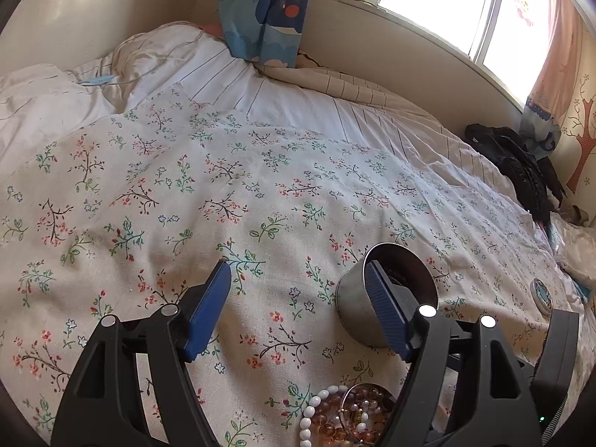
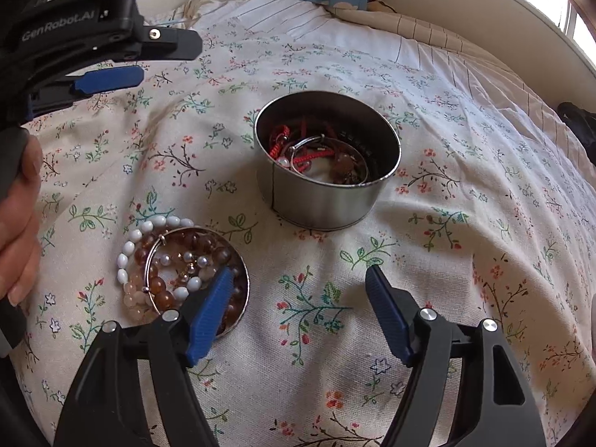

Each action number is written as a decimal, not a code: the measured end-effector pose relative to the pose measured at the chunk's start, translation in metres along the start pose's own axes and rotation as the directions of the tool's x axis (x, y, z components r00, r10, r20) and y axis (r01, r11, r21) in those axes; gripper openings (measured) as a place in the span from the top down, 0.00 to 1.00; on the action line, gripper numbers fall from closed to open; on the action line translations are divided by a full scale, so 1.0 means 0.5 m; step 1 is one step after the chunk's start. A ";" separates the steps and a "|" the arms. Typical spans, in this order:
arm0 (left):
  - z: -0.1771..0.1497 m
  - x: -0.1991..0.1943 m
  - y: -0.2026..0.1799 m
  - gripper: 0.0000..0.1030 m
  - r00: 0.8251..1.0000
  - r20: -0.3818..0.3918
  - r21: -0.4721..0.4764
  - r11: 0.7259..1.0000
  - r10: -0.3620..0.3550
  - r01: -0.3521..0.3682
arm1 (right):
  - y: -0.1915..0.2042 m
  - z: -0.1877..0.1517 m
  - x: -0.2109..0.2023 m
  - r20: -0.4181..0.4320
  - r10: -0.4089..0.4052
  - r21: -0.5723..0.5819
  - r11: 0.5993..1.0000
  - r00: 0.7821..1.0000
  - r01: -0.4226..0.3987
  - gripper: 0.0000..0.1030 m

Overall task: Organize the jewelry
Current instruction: 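Move both tools back to the beaded bracelets and second bangle beside the tin, then grasp the amber beaded bracelet with the left tool and lift it, then grasp the second silver bangle with the right tool while the left tool holds the amber bracelet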

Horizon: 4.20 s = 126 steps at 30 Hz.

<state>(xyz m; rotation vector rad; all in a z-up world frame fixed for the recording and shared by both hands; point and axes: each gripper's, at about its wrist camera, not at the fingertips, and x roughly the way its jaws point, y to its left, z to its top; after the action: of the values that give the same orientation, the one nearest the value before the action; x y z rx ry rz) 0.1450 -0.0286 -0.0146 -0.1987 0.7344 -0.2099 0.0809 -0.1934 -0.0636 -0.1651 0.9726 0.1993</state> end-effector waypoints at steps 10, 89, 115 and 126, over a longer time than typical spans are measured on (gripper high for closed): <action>-0.021 -0.028 0.025 0.30 1.000 -0.026 -0.019 1.000 0.007 -0.007 | 0.009 -0.046 -0.012 -0.095 -0.094 0.004 0.995 0.991 0.095 0.27; -0.114 -0.099 0.006 0.90 0.968 -0.149 0.208 0.950 -0.203 0.232 | -0.033 -0.120 -0.115 0.121 0.157 0.183 0.967 0.980 -0.178 0.95; -0.108 -0.087 0.033 0.90 0.953 -0.171 0.107 0.957 -0.250 0.270 | 0.008 -0.108 -0.119 0.108 0.169 0.155 0.970 0.980 -0.185 0.94; -0.149 0.011 0.043 0.75 0.931 -0.362 0.159 0.982 -0.038 0.102 | 0.028 -0.118 -0.069 0.004 0.156 0.101 0.983 0.988 -0.156 0.79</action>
<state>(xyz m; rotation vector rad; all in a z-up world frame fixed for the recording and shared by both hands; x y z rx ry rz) 0.1009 -0.0172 -0.0776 -0.0168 1.0669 -0.3847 0.0112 -0.1968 -0.0682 0.0041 0.9977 0.2931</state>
